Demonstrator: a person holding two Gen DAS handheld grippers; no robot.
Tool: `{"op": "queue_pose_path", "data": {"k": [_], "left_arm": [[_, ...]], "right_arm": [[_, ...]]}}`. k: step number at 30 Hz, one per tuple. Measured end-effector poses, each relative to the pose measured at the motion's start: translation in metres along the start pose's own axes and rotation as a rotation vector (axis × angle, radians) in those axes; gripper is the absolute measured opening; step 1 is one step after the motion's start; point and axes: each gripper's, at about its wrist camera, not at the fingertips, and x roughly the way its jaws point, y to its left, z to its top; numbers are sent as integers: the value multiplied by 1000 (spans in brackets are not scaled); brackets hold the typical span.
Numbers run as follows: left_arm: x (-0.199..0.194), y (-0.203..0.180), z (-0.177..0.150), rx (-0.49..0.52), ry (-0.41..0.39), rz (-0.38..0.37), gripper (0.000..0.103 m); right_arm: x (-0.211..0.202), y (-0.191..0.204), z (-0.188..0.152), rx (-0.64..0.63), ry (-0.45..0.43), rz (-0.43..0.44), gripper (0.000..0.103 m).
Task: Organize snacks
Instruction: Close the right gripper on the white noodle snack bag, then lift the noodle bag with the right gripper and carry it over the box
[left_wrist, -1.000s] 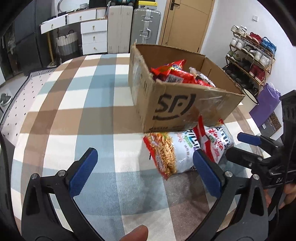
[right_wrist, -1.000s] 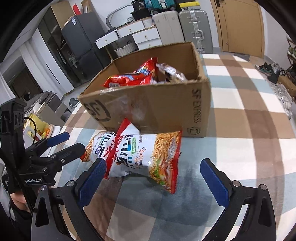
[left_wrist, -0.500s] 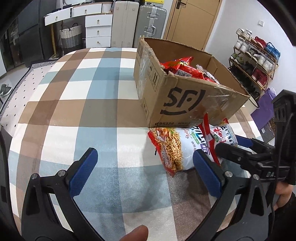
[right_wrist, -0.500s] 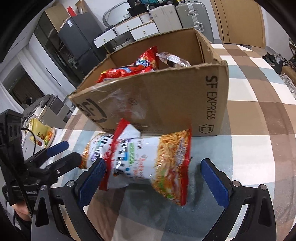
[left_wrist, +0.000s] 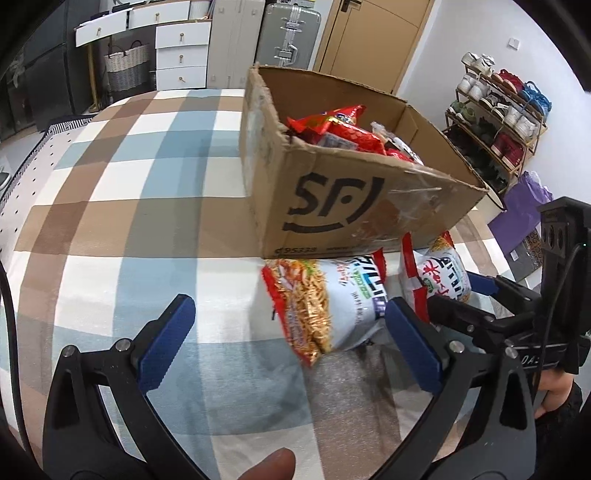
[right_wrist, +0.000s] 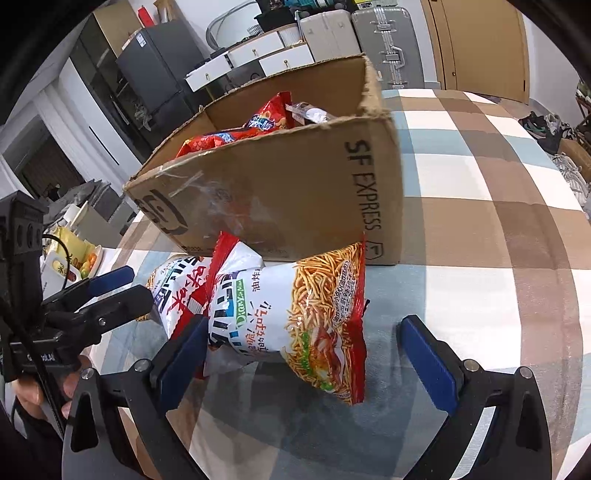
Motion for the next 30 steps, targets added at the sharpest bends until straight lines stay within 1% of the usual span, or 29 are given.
{"op": "queue_pose_path", "data": {"k": [4,6,7,10,16,17,18,20,22,26,30], "left_arm": [[9,-7,0,11,24,-16,102],[14,-11,-1,15,36,-20,102],[17,-13,0,16,43,-24,102],[26,-14,0,10,62,-36,102],[34,-10,-1,-17,67,-62,101],[34,-11,-2,-16,66,-66,100],[34,-11,-3,-14,67,-77,95],[34,-12,-4,-12,77,-106,84],[35,-17,-4,11,84,-120,67],[31,-23,-5,34,71,-127,57],[26,-23,-8,33,64,-135,55]], "right_arm": [[-4,-6,-3,12,-15,12,96],[-7,-8,-4,16,-22,27,87],[-8,-9,-5,25,-25,52,81],[-9,-12,-6,38,-33,76,77],[-14,-12,-10,34,-51,82,70],[-15,-13,-10,34,-55,83,69],[-16,-13,-11,33,-57,85,68],[-17,-13,-14,37,-61,92,66],[-19,-12,-16,35,-67,96,65],[-21,-13,-19,48,-65,121,64],[-23,-16,-21,69,-68,146,63]]}}
